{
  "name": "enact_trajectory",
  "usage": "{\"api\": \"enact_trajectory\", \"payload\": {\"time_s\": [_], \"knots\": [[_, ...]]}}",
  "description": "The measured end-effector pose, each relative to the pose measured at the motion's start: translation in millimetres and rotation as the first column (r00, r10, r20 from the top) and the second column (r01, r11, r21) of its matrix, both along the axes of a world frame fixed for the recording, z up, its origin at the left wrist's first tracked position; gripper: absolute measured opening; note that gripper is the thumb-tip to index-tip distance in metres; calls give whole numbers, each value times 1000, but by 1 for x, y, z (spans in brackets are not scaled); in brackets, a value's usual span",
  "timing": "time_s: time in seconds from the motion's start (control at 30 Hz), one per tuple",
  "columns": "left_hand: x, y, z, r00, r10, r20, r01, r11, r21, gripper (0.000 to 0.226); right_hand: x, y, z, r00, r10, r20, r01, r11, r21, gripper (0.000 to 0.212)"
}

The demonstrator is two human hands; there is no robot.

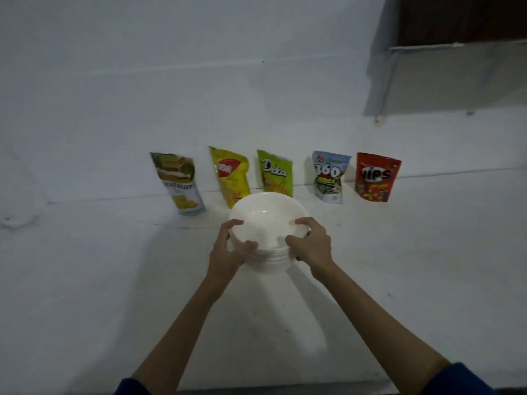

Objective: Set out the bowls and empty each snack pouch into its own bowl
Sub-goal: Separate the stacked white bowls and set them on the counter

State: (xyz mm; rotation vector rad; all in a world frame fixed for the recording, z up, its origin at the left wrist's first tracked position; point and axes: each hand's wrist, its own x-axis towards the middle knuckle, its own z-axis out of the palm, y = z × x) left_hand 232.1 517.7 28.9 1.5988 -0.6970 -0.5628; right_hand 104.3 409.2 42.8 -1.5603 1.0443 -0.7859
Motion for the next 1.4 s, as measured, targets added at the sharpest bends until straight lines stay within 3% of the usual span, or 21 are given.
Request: {"api": "enact_trajectory", "payload": {"time_s": [0.37, 0.5, 0.87, 1.07, 1.13, 1.27, 1.4], "knots": [[163, 173, -4, 925, 377, -39, -378, 925, -26, 47, 213, 136, -4, 908, 419, -26, -419, 908, -14, 50], [214, 206, -10, 901, 433, -35, -433, 901, -11, 42, 269, 168, -9, 879, 475, -41, -476, 879, -9, 52], [334, 243, -14, 970, 237, -51, -236, 971, 27, 52, 374, 214, -21, 923, 360, -138, -367, 930, -25, 52], [376, 254, -13, 991, 106, -82, -86, 973, 212, 106, 387, 212, -20, 924, 285, -256, -320, 941, -107, 77], [384, 254, -9, 996, 78, -43, -65, 969, 238, 99, 386, 204, -18, 934, 264, -241, -295, 950, -100, 77], [391, 255, -4, 997, 19, 69, -30, 987, 155, 61, 390, 193, -19, 938, 276, -210, -301, 948, -100, 56], [399, 257, -8, 989, -43, 140, 21, 988, 154, 70, 395, 195, -22, 956, 232, -180, -262, 951, -163, 51]]}}
